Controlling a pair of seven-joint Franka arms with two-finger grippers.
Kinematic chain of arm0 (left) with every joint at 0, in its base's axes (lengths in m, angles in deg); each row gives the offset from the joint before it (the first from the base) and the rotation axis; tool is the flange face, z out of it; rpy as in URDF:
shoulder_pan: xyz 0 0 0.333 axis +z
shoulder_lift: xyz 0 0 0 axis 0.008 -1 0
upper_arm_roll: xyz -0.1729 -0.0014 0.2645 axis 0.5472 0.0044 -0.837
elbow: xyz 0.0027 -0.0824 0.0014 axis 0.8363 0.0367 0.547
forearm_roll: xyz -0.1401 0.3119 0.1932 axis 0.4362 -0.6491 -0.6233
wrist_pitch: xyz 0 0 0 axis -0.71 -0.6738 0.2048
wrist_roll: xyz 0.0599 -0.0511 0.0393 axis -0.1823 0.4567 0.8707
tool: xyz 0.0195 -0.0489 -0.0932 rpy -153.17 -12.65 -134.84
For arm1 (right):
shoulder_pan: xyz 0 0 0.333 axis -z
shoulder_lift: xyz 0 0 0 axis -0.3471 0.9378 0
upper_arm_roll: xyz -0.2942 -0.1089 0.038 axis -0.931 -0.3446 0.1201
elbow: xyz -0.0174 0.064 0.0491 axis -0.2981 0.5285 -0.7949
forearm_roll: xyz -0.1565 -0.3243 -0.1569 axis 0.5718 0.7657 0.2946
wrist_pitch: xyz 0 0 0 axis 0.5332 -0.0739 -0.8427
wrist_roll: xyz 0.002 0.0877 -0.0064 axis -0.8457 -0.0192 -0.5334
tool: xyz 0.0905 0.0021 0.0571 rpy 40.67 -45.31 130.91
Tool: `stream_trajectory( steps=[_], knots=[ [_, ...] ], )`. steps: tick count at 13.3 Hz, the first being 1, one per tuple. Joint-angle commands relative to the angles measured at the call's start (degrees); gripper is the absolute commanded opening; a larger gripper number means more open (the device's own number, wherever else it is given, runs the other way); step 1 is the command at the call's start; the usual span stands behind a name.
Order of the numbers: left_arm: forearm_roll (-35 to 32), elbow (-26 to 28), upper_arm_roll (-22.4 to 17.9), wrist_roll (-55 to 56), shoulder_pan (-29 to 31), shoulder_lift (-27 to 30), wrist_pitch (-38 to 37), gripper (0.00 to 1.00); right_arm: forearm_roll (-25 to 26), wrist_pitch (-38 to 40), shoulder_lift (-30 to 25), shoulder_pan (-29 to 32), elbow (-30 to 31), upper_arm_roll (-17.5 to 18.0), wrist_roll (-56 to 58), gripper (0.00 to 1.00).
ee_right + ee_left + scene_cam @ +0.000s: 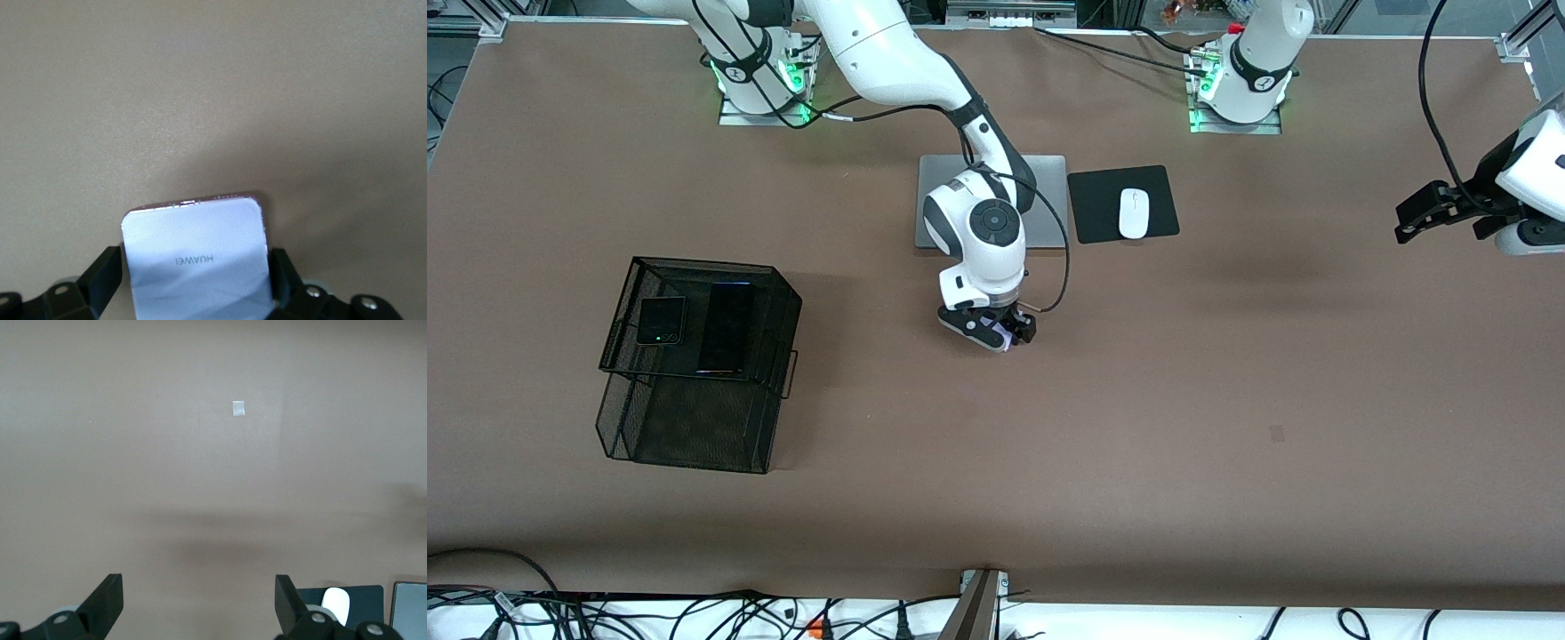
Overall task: Place phones with both arms
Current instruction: 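Carry the white phone over the mesh basket with the right gripper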
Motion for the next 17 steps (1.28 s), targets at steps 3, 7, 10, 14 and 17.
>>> stream_trajectory(
  steps=[3,7,10,14,17],
  knots=[
    [0.72,0.46,-0.42,-0.58,-0.47,0.57,0.21,1.00,2.12,5.21,-0.49,-0.26,-2.81,-0.94,1.89,0.22],
    [0.63,0.46,-0.42,-0.06,-0.55,0.48,0.12,1.00,1.50,22.17,-7.68,3.59,-7.83,-1.83,13.02,0.20],
    [0.63,0.37,-0.42,-0.40,-0.64,0.39,0.21,1.00,1.50,31.05,-13.31,10.87,-7.83,-1.82,27.59,0.20],
    [0.63,0.37,-0.42,-0.49,-0.64,0.39,0.12,1.00,1.77,36.71,-16.67,23.79,-8.00,-2.17,51.05,0.20],
    [0.63,0.37,-0.33,-0.41,-0.64,0.39,0.12,1.00,1.85,33.56,-15.88,33.11,-10.27,-1.65,65.84,0.20]
  ],
)
